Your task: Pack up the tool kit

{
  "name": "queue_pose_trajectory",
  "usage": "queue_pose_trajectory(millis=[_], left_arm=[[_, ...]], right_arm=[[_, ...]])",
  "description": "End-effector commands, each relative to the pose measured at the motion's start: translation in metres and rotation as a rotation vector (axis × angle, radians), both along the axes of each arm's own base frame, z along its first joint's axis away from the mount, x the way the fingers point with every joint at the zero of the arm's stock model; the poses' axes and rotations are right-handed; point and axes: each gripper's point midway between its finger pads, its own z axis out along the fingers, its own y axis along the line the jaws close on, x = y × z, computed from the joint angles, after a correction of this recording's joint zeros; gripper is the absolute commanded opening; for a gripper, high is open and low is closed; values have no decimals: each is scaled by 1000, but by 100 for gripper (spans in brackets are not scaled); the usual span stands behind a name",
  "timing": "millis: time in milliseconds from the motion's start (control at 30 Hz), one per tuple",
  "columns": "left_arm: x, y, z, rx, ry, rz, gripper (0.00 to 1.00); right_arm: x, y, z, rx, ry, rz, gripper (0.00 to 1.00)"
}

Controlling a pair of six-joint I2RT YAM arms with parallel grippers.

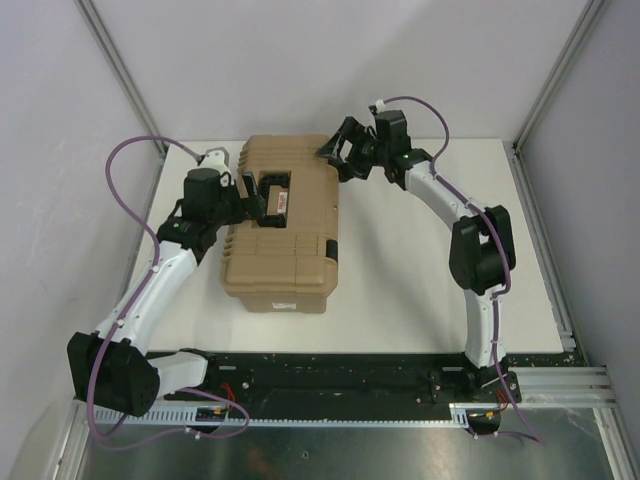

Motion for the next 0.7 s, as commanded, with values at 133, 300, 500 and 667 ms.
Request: queue_pose_trajectory(millis=[133, 300, 500, 667], left_arm=[[-3, 11, -11, 64, 26, 15, 99], [-2, 12, -9, 66, 21, 17, 99], [-2, 12, -8, 67, 17, 19, 99], [-1, 12, -9, 71, 21, 19, 99]], right_arm=[[-20, -21, -13, -137, -4, -32, 99], [-19, -29, -10, -140, 0, -41, 99], [-17, -34, -17, -155, 11, -51, 99], [-20, -35, -29, -97, -42, -21, 99]])
